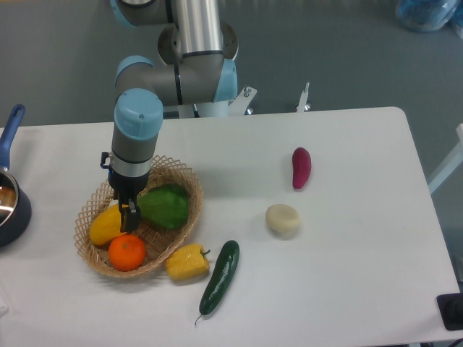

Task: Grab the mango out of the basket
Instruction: 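Close the gripper around the yellow mango in the basket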

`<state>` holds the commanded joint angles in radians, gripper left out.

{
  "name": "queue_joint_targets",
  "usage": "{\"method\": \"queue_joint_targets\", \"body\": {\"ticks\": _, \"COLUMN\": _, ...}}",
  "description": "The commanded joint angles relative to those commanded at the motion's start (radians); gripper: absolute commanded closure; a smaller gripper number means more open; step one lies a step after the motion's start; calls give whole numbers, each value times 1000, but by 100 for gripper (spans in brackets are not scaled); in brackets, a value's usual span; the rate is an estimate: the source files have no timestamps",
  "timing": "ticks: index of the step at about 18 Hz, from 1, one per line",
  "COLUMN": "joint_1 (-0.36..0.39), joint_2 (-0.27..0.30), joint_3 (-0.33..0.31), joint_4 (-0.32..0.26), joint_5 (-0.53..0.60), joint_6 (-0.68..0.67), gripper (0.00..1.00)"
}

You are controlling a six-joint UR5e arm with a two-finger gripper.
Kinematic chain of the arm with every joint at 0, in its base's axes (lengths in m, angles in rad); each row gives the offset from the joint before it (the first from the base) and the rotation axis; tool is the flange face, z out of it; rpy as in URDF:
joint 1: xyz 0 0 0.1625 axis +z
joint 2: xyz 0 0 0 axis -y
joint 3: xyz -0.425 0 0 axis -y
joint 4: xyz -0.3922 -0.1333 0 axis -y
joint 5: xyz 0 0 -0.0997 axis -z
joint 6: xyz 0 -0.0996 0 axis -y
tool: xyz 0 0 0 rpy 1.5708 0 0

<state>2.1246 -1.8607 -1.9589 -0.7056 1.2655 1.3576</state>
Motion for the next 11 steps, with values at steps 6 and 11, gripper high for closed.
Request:
{"method": "queue_joint_targets", "body": {"ticks": 6, "joint_1": -5, "joint_2": -3, "joint_3": 2, "joint_4": -2, "joint_5": 3, "joint_6": -8, "gripper": 44}}
{"method": "queue_joint_targets", "body": {"ticks": 11, "joint_1": -5, "joint_2": 5, "joint_3": 8, "joint_4": -3, "joint_5": 2, "joint_6": -9, "gripper": 58}}
